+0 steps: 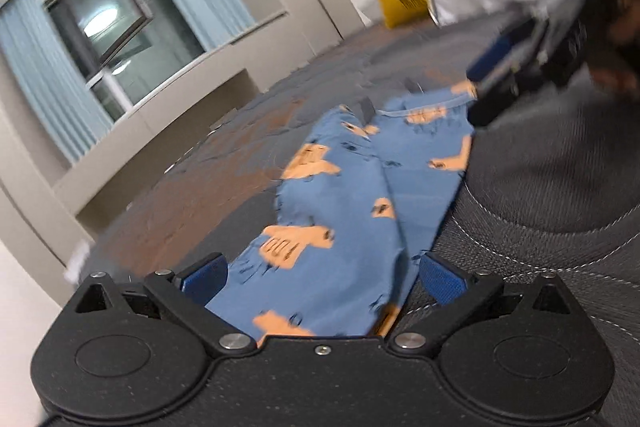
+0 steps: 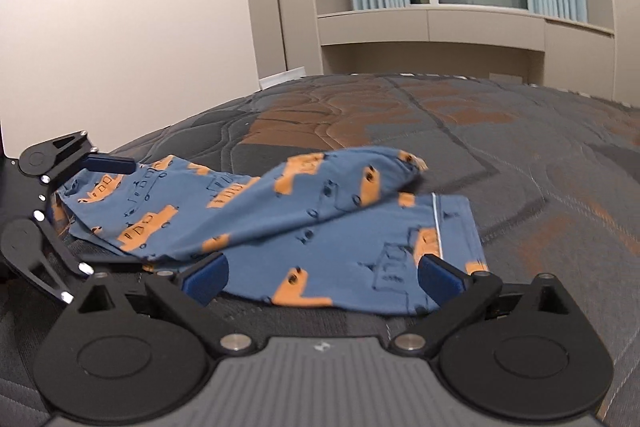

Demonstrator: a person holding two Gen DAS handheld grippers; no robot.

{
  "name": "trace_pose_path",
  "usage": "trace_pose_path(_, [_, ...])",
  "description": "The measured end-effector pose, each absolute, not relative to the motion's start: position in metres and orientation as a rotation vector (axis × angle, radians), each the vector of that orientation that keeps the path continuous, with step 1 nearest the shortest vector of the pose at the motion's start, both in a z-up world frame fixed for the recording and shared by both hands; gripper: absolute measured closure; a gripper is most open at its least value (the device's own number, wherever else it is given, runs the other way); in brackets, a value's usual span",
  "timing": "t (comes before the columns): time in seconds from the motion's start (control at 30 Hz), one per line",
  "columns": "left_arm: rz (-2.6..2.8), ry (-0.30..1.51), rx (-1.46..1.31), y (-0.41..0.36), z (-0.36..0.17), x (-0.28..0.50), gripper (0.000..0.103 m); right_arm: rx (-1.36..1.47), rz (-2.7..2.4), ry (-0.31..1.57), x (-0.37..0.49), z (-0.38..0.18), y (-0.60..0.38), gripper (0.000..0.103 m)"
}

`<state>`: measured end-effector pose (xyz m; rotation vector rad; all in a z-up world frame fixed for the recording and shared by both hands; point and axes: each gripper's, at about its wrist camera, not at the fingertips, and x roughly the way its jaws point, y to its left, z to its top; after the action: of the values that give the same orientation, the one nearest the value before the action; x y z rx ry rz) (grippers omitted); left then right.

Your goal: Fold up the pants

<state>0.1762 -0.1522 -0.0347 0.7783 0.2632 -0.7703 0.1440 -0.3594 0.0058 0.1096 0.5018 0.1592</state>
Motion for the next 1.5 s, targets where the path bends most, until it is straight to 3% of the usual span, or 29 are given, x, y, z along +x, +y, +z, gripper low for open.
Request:
trace_pose_path(0.27, [-0.730, 0.338, 0.851, -0.168, -0.027, 0.175, 0.014, 0.300, 0.208, 0.497, 0.135, -0.002, -0.392, 0.000])
trace_pose_path(0.47, [-0.685, 0.370, 0.969, -0.179, -0.032, 0.176, 0.032, 0.375, 0.231, 0.507, 0.131, -0.006, -0.401, 0.000])
trace_pose_path(0.53, [-0.694, 0.368, 0.976, -0.181, -0.033, 0.174, 0.049, 0.374, 0.232, 0.501, 0.130, -0.006, -0.401, 0.000])
trace_pose_path(0.6, [-0.695, 0.366, 0.973, -0.185, -0.032, 0.173, 0.100, 0.364, 0.235, 0.493, 0.128, -0.006, -0.399, 0.000])
trace_pose_path(0.73, [-0.719, 0.383, 0.808, -0.177, -0.014, 0.184, 0.102, 0.330, 0.237, 0.499, 0.129, -0.005, -0.391, 0.000])
trace_pose_path(0.97, [-0.618, 0.569, 0.221, -0.115, 0.036, 0.264, 0.102, 0.369, 0.347, 0.465, 0.139, 0.004, -0.375, 0.000])
trace_pose_path(1.17, [-0.495, 0.746, -0.041, -0.072, 0.026, 0.333, 0.102, 0.427, 0.377, 0.601, 0.200, 0.004, -0.335, 0.000])
trace_pose_path(1.3, [-0.526, 0.769, -0.109, -0.059, 0.018, 0.341, 0.103, 0.655, 0.491, 0.666, 0.237, -0.007, -0.320, 0.000])
trace_pose_path(1.5, [-0.649, 0.696, -0.168, -0.054, 0.037, 0.322, 0.103, 1.046, 0.483, 0.551, 0.263, -0.020, -0.327, 0.003])
